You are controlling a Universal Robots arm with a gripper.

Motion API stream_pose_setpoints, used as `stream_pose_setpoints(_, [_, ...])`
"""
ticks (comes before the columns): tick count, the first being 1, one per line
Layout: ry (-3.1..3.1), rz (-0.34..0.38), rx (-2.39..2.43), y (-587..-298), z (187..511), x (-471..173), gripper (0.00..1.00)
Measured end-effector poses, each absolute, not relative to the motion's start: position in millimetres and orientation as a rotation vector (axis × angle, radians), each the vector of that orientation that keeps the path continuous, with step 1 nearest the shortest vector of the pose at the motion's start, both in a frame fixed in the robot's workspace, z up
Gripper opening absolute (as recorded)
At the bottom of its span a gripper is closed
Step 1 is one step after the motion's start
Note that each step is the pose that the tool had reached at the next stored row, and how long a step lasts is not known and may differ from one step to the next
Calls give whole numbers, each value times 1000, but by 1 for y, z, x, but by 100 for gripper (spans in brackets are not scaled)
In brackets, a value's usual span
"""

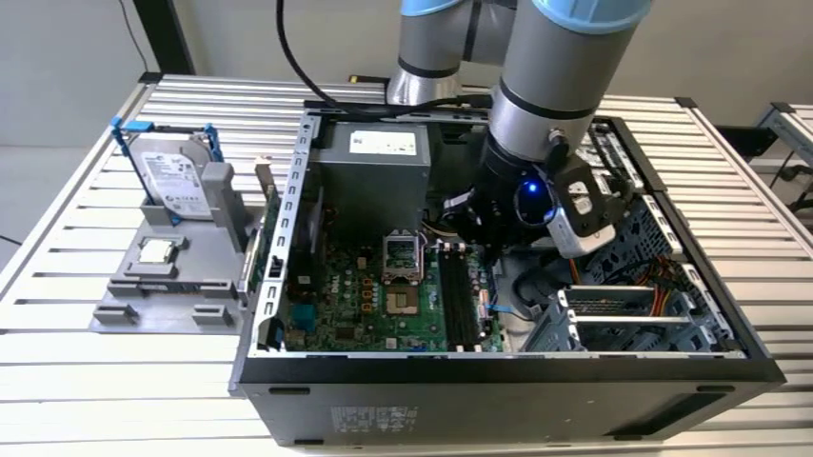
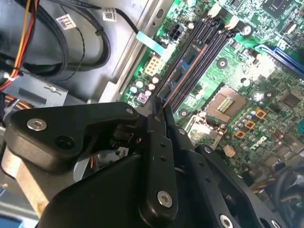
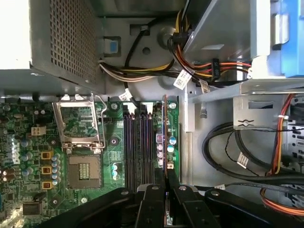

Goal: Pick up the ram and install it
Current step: 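Insert the ram into the slot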

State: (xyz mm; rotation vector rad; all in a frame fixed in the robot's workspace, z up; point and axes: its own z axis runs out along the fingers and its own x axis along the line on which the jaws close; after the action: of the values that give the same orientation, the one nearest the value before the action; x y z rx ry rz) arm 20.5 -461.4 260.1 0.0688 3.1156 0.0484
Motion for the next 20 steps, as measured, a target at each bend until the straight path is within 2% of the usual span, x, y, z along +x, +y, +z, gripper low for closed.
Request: stream_pose_setpoints(20, [3116, 40, 67, -475, 235, 14, 0])
